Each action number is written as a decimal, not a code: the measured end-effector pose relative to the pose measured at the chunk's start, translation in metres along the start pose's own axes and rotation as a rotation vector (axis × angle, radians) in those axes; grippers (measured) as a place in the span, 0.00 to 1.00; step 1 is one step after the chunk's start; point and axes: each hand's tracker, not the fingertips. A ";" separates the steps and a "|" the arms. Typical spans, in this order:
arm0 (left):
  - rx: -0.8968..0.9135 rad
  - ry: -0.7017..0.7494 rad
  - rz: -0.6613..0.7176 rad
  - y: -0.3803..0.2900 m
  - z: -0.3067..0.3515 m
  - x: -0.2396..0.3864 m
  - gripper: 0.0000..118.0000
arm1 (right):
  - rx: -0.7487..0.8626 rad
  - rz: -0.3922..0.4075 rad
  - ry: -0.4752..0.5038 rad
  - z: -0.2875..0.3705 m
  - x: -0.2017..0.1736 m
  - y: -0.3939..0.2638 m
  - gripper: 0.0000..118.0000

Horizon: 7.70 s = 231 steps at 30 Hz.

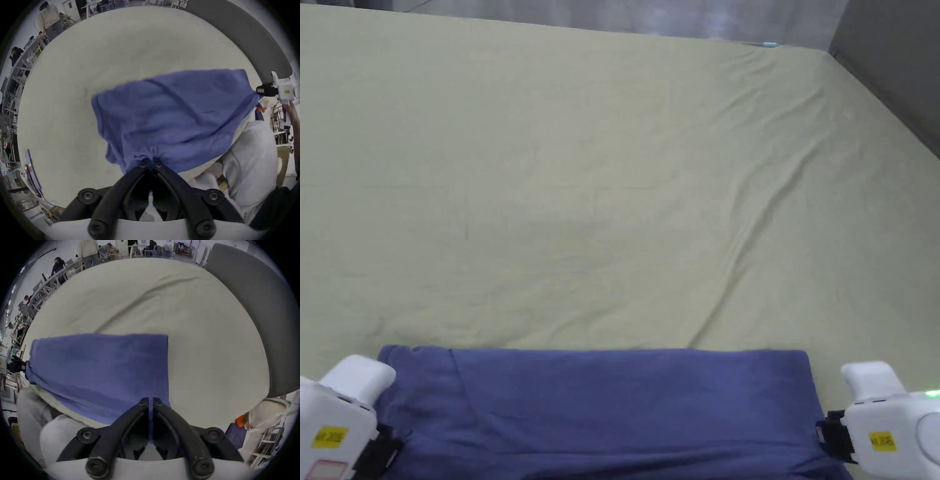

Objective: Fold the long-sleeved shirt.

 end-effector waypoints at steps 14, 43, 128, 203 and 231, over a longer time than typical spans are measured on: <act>0.152 0.095 0.141 -0.013 0.033 -0.011 0.94 | 0.100 0.032 -0.083 0.044 -0.011 0.019 0.90; 0.206 -0.910 0.707 0.000 -0.076 -0.092 1.00 | 0.187 -0.224 0.752 0.051 -0.098 0.046 0.00; 0.134 0.064 0.150 0.077 -0.067 0.161 0.00 | 0.153 -0.323 0.498 0.085 -0.110 0.028 0.00; 0.216 0.252 0.699 -0.137 0.092 -0.317 0.74 | -0.156 0.036 0.693 0.050 -0.559 0.108 0.00; 1.202 0.205 0.073 0.053 0.358 0.068 0.00 | 1.025 0.005 0.325 0.359 -0.187 0.127 0.00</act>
